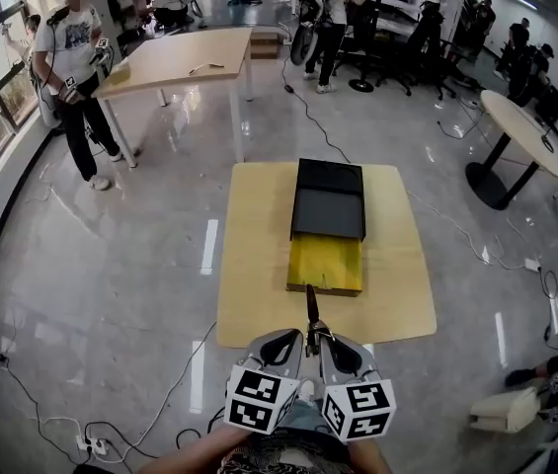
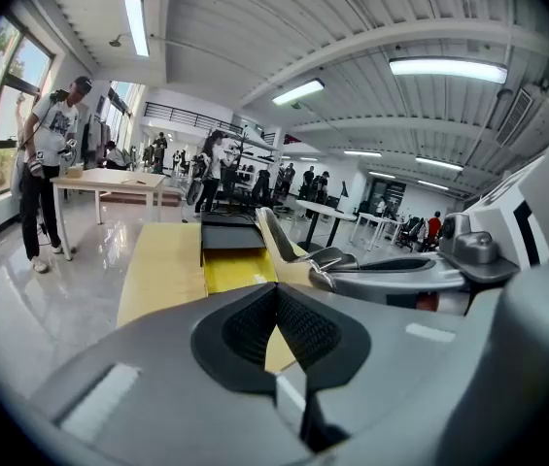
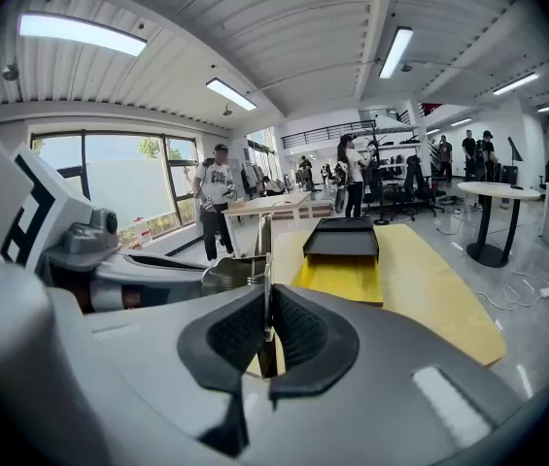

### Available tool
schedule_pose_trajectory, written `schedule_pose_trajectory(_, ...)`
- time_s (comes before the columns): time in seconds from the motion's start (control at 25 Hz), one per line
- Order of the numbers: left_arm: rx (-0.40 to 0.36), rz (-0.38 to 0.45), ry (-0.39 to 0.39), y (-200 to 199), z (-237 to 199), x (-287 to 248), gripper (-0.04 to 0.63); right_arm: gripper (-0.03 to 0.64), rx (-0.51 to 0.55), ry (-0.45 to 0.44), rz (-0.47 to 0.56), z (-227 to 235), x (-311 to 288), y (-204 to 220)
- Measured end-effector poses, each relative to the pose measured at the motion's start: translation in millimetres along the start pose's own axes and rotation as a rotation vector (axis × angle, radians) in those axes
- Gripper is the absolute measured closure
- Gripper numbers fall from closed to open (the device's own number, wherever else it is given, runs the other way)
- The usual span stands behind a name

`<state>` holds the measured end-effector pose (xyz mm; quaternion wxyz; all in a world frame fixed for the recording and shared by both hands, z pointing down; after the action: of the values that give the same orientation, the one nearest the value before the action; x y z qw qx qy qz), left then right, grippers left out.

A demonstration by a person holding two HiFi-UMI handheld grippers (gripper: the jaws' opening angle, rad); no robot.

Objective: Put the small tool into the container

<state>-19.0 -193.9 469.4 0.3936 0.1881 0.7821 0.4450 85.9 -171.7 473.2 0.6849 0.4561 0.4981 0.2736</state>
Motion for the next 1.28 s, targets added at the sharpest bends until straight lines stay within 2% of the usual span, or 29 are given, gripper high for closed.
schedule_pose_trajectory(0.36,0.026,0.007,-0.084,-22,19,-65,0.588,0.607,0.124,-0.071,-0.032,77,-26,-14)
schedule_pose_trajectory(0.6,0.044,0.0,-0.139,-29,32,-96,0.588,0.607,0.325,-0.105,-0.06,114,-36,-23)
schedule_pose_trajectory(0.76,0.045,-0.002,-0.154,-26,41,-110,0.588,0.607,0.448,-0.103,-0.078,129,-40,-20)
schedule_pose_trajectory(0.92,0.046,0.004,-0.158,-27,46,-124,0.588,0.607,0.525,-0.107,-0.1,138,-45,-16)
schedule_pose_trajectory(1.28,0.058,0.001,-0.162,-47,12,-144,0.588,0.607,0.645,-0.101,-0.155,142,-89,-24)
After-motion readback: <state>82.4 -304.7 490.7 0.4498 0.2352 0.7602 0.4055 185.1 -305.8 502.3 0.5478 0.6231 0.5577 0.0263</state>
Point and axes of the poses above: the fingertips, and each gripper's own axes: x backward along the fingers, z to its right, y out of its underside, the point moved 6 cm from there along x, backward along the fingers, and after that the axes turned 6 degrees about x, right-handed, at the moved point
